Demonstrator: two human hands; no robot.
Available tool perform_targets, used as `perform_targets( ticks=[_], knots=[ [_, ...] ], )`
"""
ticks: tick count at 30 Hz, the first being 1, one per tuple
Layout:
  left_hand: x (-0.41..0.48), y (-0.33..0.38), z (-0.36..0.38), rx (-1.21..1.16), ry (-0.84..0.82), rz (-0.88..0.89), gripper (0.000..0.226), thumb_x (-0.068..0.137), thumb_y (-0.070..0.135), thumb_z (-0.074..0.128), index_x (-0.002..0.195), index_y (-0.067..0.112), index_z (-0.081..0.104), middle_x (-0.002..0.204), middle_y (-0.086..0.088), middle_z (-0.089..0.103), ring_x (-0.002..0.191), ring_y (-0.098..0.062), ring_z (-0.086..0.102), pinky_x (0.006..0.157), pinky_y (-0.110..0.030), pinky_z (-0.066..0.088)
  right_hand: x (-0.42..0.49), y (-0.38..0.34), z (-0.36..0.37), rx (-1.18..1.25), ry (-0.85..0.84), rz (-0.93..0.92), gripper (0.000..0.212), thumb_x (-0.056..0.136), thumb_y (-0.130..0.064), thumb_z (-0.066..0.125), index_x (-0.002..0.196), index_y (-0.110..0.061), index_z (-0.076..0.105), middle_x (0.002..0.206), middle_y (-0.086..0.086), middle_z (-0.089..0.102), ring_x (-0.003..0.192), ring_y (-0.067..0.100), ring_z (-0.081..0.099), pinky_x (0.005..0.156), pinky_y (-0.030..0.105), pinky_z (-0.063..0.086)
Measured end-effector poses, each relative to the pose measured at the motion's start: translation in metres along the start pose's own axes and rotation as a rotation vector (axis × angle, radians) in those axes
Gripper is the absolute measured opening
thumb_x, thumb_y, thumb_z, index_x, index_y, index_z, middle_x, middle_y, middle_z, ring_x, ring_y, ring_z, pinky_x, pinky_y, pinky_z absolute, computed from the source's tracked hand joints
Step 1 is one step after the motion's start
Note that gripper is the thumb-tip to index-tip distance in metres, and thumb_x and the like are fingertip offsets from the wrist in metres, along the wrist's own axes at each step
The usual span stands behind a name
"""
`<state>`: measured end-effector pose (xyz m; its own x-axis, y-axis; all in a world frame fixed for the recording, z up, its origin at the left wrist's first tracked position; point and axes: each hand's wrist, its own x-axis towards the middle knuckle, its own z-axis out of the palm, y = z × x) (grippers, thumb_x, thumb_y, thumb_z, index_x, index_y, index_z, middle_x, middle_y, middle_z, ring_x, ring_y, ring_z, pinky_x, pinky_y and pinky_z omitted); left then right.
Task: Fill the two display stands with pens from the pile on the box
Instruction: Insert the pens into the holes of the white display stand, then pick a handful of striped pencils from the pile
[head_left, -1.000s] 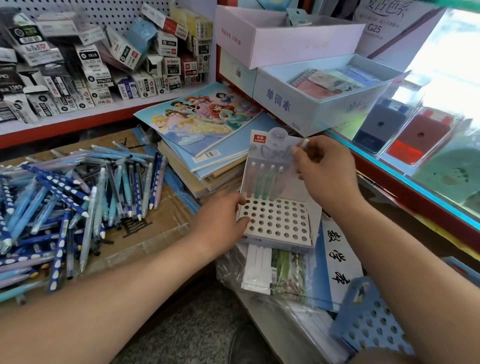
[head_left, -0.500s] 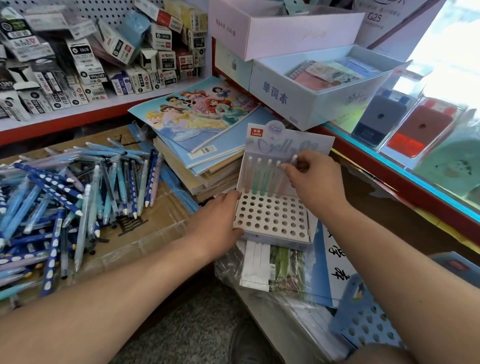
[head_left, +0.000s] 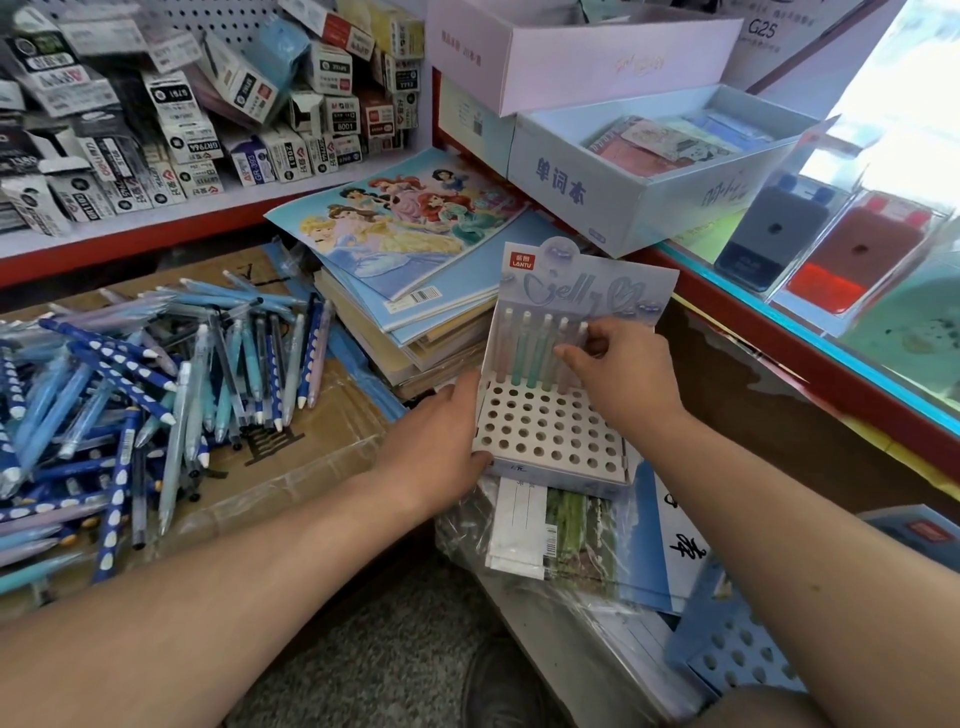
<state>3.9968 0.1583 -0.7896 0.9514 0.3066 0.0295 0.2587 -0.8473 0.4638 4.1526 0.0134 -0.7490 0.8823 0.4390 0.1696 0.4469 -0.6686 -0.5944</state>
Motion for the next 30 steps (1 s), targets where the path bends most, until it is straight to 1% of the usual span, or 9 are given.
perform_targets(
  ticks=[4, 7, 9, 12, 14, 17, 20, 23, 30],
  knots=[
    [-0.001, 0.001, -0.001, 0.003, -0.017, -0.004, 0.085, 0.087, 0.03, 0.076, 0.152, 0.026, 0.021, 0.138, -0.001, 0.057, 0.117, -0.021, 0.059, 0.089, -0.042, 0.055, -0.004, -0.003, -0.008, -0.05, -0.01, 0.067, 0.033, 0.092, -0.039, 0.072, 0.114, -0.016, 0.064, 0.1, -0.004, 0.066, 0.09, 0.014, 0.063, 0.078, 0.037, 0.055],
    [-0.003, 0.005, -0.009, -0.064, -0.013, -0.01, 0.081, 0.087, 0.029, 0.076, 0.152, 0.025, 0.027, 0.141, -0.004, 0.053, 0.124, -0.022, 0.055, 0.098, -0.039, 0.05, -0.008, -0.012, -0.018, -0.104, -0.063, 0.104, 0.024, 0.096, -0.04, 0.064, 0.103, -0.017, 0.061, 0.09, -0.001, 0.065, 0.081, 0.017, 0.064, 0.069, 0.04, 0.055],
    [-0.005, 0.007, -0.021, -0.115, 0.033, -0.034, 0.071, 0.089, 0.032, 0.074, 0.149, 0.021, 0.037, 0.142, -0.005, 0.052, 0.128, -0.022, 0.053, 0.102, -0.036, 0.047, -0.015, -0.023, -0.019, -0.04, -0.199, 0.037, 0.021, 0.096, -0.038, 0.064, 0.089, -0.018, 0.064, 0.08, 0.002, 0.066, 0.073, 0.019, 0.066, 0.067, 0.042, 0.058],
    [-0.013, -0.002, -0.049, -0.156, 0.106, -0.097, 0.055, 0.093, 0.038, 0.069, 0.141, 0.021, 0.05, 0.134, -0.002, 0.055, 0.12, -0.019, 0.056, 0.099, -0.035, 0.05, -0.035, -0.051, -0.006, -0.003, -0.363, -0.128, 0.016, 0.095, -0.038, 0.068, 0.092, -0.022, 0.069, 0.081, -0.005, 0.067, 0.071, 0.014, 0.065, 0.059, 0.028, 0.052],
    [-0.024, -0.013, -0.073, -0.158, 0.141, -0.139, 0.049, 0.094, 0.04, 0.068, 0.138, 0.023, 0.054, 0.13, 0.001, 0.055, 0.116, -0.016, 0.057, 0.098, -0.035, 0.05, -0.045, -0.07, 0.007, 0.013, -0.403, -0.247, 0.017, 0.093, -0.037, 0.068, 0.103, -0.023, 0.07, 0.089, -0.01, 0.069, 0.078, 0.01, 0.065, 0.068, 0.027, 0.053],
    [-0.049, -0.039, -0.111, -0.143, 0.2, -0.235, 0.049, 0.095, 0.044, 0.067, 0.137, 0.022, 0.054, 0.128, 0.003, 0.054, 0.115, -0.016, 0.057, 0.098, -0.037, 0.051, -0.058, -0.101, 0.026, 0.017, -0.469, -0.369, 0.032, 0.093, -0.037, 0.069, 0.121, -0.021, 0.066, 0.105, -0.007, 0.068, 0.093, 0.01, 0.063, 0.084, 0.029, 0.053],
    [-0.082, -0.072, -0.142, -0.177, 0.238, -0.387, 0.055, 0.094, 0.046, 0.068, 0.14, 0.022, 0.049, 0.126, 0.001, 0.053, 0.113, -0.018, 0.057, 0.094, -0.036, 0.05, -0.07, -0.132, 0.046, 0.02, -0.496, -0.466, 0.044, 0.095, -0.04, 0.067, 0.133, -0.021, 0.059, 0.114, -0.006, 0.063, 0.102, 0.012, 0.06, 0.087, 0.028, 0.049],
    [-0.117, -0.1, -0.162, -0.317, 0.271, -0.519, 0.052, 0.094, 0.043, 0.07, 0.136, 0.024, 0.047, 0.121, 0.0, 0.053, 0.109, -0.02, 0.058, 0.087, -0.034, 0.049, -0.084, -0.162, 0.07, 0.122, -0.541, -0.498, 0.046, 0.095, -0.038, 0.068, 0.136, -0.022, 0.055, 0.116, -0.007, 0.059, 0.105, 0.013, 0.06, 0.089, 0.031, 0.051],
    [-0.189, -0.149, -0.174, -0.343, 0.32, -0.676, 0.06, 0.089, 0.039, 0.076, 0.139, 0.024, 0.047, 0.117, 0.006, 0.054, 0.11, -0.013, 0.058, 0.098, -0.034, 0.051, -0.102, -0.22, 0.115, 0.13, -0.649, -0.585, 0.047, 0.096, -0.036, 0.068, 0.138, -0.019, 0.054, 0.12, -0.001, 0.058, 0.104, 0.016, 0.059, 0.095, 0.039, 0.053]
  ],
)
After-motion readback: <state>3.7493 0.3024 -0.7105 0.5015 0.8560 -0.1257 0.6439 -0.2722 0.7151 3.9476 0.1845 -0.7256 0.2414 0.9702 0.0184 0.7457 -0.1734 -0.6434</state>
